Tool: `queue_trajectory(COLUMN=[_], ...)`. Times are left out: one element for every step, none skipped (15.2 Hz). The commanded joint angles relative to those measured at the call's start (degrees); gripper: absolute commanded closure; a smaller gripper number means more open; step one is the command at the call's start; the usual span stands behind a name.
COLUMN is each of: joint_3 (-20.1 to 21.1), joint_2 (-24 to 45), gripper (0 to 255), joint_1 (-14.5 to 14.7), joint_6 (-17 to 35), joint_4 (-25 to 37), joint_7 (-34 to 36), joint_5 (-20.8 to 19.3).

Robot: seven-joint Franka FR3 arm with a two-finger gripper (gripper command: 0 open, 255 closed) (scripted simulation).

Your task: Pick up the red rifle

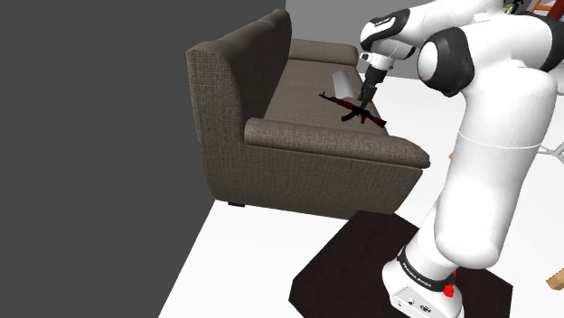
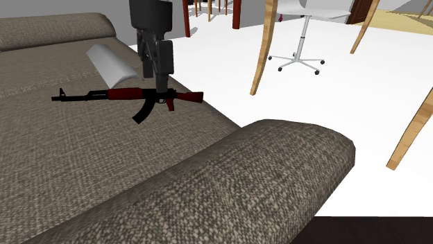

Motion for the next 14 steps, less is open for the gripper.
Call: queue_trajectory(joint_3=[2.4, 3.6, 3.8, 4.0, 4.1, 4.2, 4.4, 4.5, 4.6, 4.7, 4.7, 4.7, 4.7, 4.7], joint_2=[6.4, 8.5, 8.6, 8.8, 9.0, 9.2, 9.4, 9.6, 9.8, 10.0, 10.0, 10.0, 9.9, 9.9], gripper=[0, 0, 0, 0, 0, 0, 0, 0, 0, 0, 0, 255, 255, 255], joint_1=[-5.0, -7.1, -7.1, -7.1, -7.1, -7.1, -7.2, -7.2, -7.2, -7.2, -7.2, -7.2, -7.2, -7.2], joint_6=[-2.9, -4.0, -3.3, -2.7, -2.0, -1.4, -0.8, -0.2, 0.4, 0.7, 0.7, 0.7, 0.8, 0.8], joint_4=[6.3, 8.8, 8.3, 7.7, 7.1, 6.6, 6.1, 5.6, 5.1, 4.8, 4.8, 4.8, 4.7, 4.6], joint_7=[-5.8, -7.4, -7.6, -7.8, -8.1, -8.3, -8.6, -8.9, -9.1, -9.3, -9.3, -9.3, -9.3, -9.3], joint_5=[6.3, 8.0, 8.2, 8.4, 8.6, 8.8, 9.1, 9.3, 9.6, 9.8, 9.8, 9.8, 9.7, 9.7])
